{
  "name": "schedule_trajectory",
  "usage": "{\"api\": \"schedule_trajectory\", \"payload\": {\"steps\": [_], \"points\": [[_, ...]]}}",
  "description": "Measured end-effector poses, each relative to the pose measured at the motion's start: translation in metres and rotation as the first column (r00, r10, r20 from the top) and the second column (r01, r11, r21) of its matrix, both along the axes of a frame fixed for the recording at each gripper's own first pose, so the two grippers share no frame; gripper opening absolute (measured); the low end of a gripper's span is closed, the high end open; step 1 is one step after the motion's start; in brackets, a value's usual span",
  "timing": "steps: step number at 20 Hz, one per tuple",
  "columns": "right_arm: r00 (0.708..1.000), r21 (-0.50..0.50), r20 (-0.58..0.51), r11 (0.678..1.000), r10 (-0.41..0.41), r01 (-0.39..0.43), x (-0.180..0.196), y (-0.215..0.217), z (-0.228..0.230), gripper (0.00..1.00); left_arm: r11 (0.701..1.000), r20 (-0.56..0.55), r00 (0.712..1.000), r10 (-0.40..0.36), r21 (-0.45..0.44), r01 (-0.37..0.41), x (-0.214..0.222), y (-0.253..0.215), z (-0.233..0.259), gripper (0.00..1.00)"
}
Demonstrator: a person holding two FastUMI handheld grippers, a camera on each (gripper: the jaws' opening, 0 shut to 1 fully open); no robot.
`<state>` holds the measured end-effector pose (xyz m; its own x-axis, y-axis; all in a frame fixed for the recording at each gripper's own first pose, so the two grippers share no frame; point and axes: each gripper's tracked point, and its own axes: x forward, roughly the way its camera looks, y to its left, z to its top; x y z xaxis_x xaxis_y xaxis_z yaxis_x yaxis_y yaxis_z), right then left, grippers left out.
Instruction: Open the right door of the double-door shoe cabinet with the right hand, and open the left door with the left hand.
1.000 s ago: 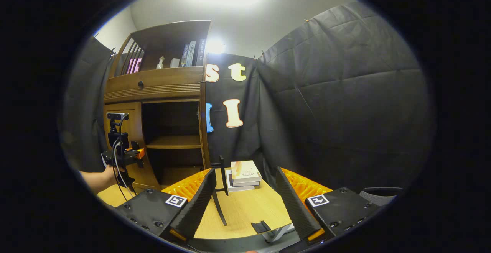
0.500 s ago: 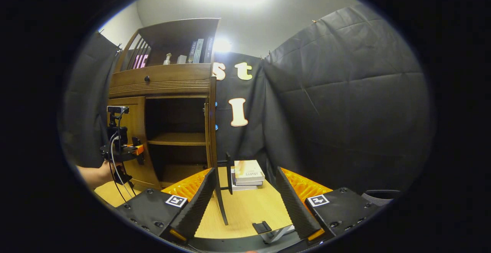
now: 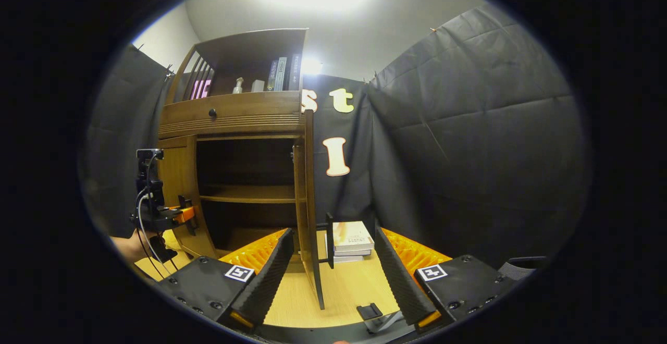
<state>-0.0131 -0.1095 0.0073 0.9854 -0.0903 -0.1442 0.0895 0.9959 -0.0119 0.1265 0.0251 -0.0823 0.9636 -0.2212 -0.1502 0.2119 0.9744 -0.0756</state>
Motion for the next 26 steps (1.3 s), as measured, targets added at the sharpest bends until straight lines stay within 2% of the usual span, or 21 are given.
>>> {"api": "schedule_trajectory", "payload": {"steps": [1, 2, 10, 20, 23, 24, 25, 26], "points": [[1.000, 0.004, -0.001, 1.000, 0.007, -0.007, 0.001, 0.002, -0.001, 0.95, 1.000, 0.001, 1.000, 0.001, 0.004, -0.001, -0.007, 0.004, 0.001, 0.18], [1.000, 0.009, 0.000, 1.000, 0.014, -0.014, 0.001, 0.006, -0.001, 0.98, 1.000, 0.001, 1.000, 0.000, 0.014, 0.000, -0.013, 0.008, 0.001, 0.20], [0.996, 0.052, 0.019, 0.995, 0.084, -0.085, 0.011, 0.038, -0.003, 0.98, 1.000, -0.023, 0.999, 0.025, -0.002, -0.026, -0.058, 0.047, 0.007, 0.18], [0.981, 0.075, 0.050, 0.979, 0.189, -0.192, 0.015, 0.085, 0.005, 0.97, 0.996, -0.016, 0.996, 0.085, -0.021, -0.085, -0.064, 0.064, 0.023, 0.20], [0.976, 0.071, 0.054, 0.974, 0.212, -0.215, 0.014, 0.097, 0.005, 0.97, 0.995, -0.022, 0.995, 0.093, -0.042, -0.093, -0.066, 0.065, 0.020, 0.15], [0.974, 0.070, 0.054, 0.973, 0.218, -0.222, 0.015, 0.101, 0.005, 0.94, 0.994, -0.025, 0.995, 0.098, -0.050, -0.099, -0.067, 0.065, 0.021, 0.14], [0.973, 0.073, 0.054, 0.970, 0.226, -0.230, 0.016, 0.106, 0.004, 0.94, 0.993, -0.027, 0.994, 0.104, -0.053, -0.105, -0.066, 0.067, 0.022, 0.19], [0.970, 0.076, 0.052, 0.968, 0.236, -0.239, 0.016, 0.110, 0.004, 0.97, 0.992, -0.028, 0.994, 0.110, -0.052, -0.111, -0.064, 0.068, 0.023, 0.14]]}}
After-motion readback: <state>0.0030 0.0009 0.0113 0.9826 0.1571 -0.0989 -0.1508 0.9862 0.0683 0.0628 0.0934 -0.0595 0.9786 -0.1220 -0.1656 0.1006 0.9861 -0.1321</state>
